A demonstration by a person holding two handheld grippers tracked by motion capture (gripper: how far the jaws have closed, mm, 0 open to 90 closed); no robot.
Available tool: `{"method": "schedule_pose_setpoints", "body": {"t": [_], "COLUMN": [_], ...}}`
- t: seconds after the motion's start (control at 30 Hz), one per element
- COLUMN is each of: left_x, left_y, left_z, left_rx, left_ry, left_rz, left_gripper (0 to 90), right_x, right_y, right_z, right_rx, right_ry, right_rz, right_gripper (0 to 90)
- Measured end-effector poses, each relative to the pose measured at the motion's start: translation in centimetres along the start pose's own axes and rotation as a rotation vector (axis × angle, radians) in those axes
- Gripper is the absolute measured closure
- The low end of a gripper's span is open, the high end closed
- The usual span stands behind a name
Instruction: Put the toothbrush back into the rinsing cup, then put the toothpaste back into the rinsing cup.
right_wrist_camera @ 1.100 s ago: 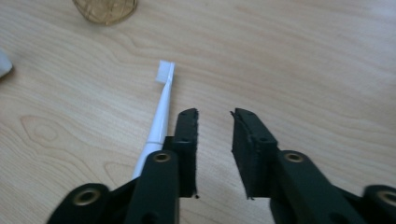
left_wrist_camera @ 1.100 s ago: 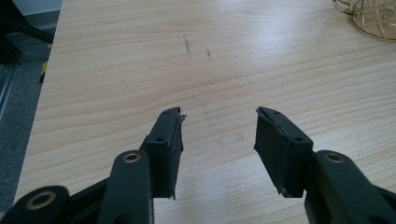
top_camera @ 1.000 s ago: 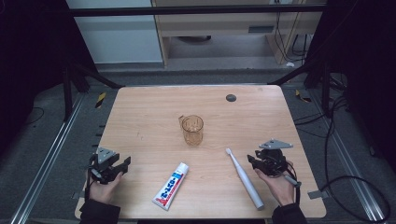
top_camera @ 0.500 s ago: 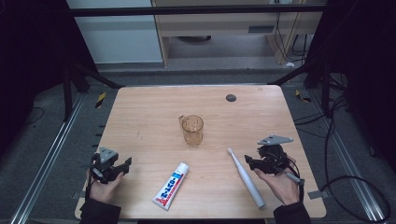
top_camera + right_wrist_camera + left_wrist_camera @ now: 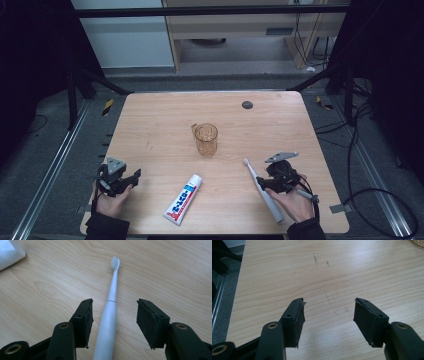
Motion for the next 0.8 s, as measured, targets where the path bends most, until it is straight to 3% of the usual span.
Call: {"method": "schedule_pose_setpoints", "body": {"t": [0.8], "left_x": [-0.2], "left_y": [-0.2], "left_z": [0.3], "left_rx": [0.014], "left_ry": [0.000], "left_rz": [0.016], "left_gripper": [39.8], "right_x": [1.0], "right_y": [-1.6], "right_z": [3.3], "right_rx": [0.137], "right_ry": [0.048], "right_rz": [0.016], "right_gripper": [51.3]}}
Point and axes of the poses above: each handheld gripper's, and its own axes: z roughly forward along the jaws, y roughly out of its top, x roughly to its left, the point moved 7 cm from there along z, roughly forward along the jaws, and after that the axes turned 1 degree about -z, right-handed, at the moved point
